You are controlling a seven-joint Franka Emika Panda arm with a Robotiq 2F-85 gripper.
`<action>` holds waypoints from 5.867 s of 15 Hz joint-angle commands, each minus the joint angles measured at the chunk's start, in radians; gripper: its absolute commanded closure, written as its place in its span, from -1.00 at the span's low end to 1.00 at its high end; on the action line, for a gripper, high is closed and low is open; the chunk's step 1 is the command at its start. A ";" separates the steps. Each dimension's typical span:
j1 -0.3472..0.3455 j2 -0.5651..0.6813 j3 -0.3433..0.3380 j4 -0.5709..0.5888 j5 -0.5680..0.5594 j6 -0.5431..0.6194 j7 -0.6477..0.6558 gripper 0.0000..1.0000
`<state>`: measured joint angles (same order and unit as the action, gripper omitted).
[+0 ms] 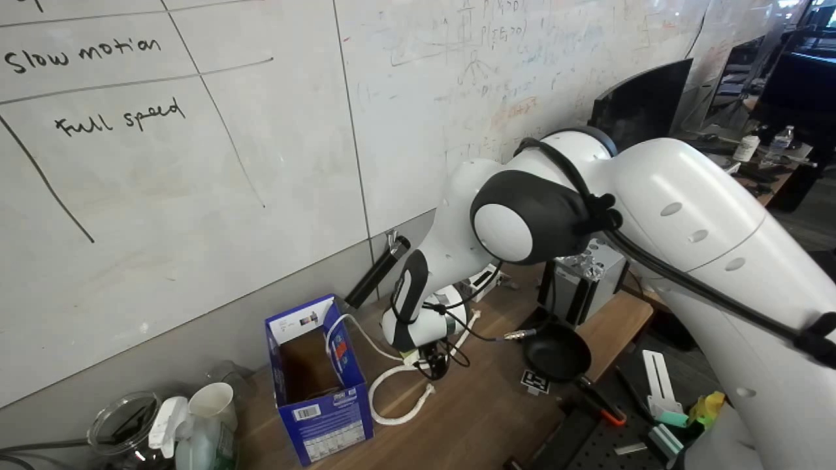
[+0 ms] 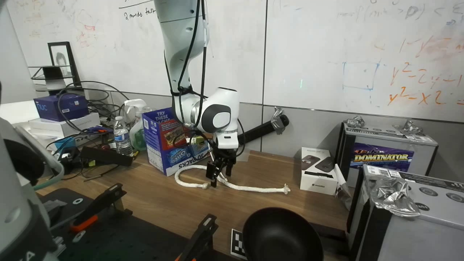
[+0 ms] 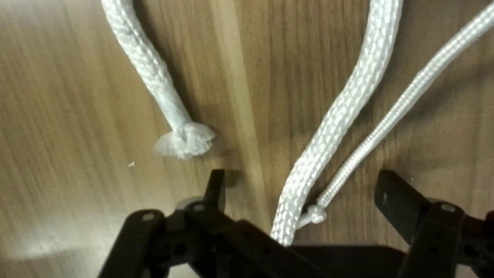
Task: Put the ropes in the box one at a time
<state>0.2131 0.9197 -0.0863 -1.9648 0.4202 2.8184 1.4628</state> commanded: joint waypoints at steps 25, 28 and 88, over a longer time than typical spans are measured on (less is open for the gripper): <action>0.054 0.009 -0.032 0.021 -0.097 0.023 0.044 0.89; 0.057 -0.007 -0.037 0.010 -0.106 0.016 0.036 0.94; 0.063 -0.739 0.306 0.089 -0.256 -0.393 -0.502 0.91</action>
<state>0.2746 0.1962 0.2112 -1.8521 0.1257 2.4312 1.0135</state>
